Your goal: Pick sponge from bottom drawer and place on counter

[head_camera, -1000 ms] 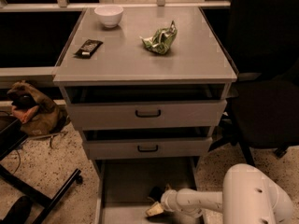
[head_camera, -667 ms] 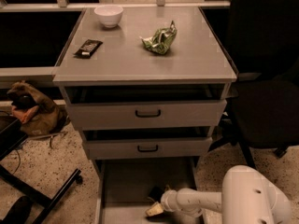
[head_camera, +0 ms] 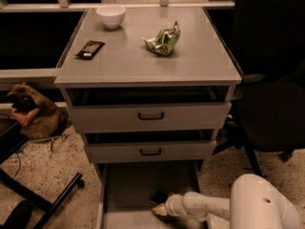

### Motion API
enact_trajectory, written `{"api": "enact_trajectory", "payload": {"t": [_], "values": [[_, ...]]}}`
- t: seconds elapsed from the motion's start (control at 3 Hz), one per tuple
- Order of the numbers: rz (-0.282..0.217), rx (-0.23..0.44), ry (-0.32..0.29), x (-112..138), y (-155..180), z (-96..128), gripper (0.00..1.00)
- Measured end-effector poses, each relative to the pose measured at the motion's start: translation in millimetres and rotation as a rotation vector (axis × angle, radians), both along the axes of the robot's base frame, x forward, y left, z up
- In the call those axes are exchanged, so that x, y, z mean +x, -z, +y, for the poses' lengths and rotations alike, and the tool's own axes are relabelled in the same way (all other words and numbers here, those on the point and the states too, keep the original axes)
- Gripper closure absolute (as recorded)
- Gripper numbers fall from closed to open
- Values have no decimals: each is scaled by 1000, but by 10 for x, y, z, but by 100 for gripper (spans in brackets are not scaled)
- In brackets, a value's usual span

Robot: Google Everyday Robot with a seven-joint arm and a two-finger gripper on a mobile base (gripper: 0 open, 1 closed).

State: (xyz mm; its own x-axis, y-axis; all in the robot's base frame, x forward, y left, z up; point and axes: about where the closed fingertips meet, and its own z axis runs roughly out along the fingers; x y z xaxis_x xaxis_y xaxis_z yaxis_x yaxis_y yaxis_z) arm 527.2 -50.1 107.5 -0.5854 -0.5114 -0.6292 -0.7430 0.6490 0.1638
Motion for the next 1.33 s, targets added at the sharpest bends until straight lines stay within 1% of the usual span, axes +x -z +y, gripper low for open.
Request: {"api": "enact_trajectory", "payload": {"t": [0.67, 1.0, 1.33], "values": [[0, 0, 0, 3, -33, -4, 88], [-50, 29, -25, -16, -470, 22, 100], [-131, 109, -48, -104, -1090, 26, 100]]}}
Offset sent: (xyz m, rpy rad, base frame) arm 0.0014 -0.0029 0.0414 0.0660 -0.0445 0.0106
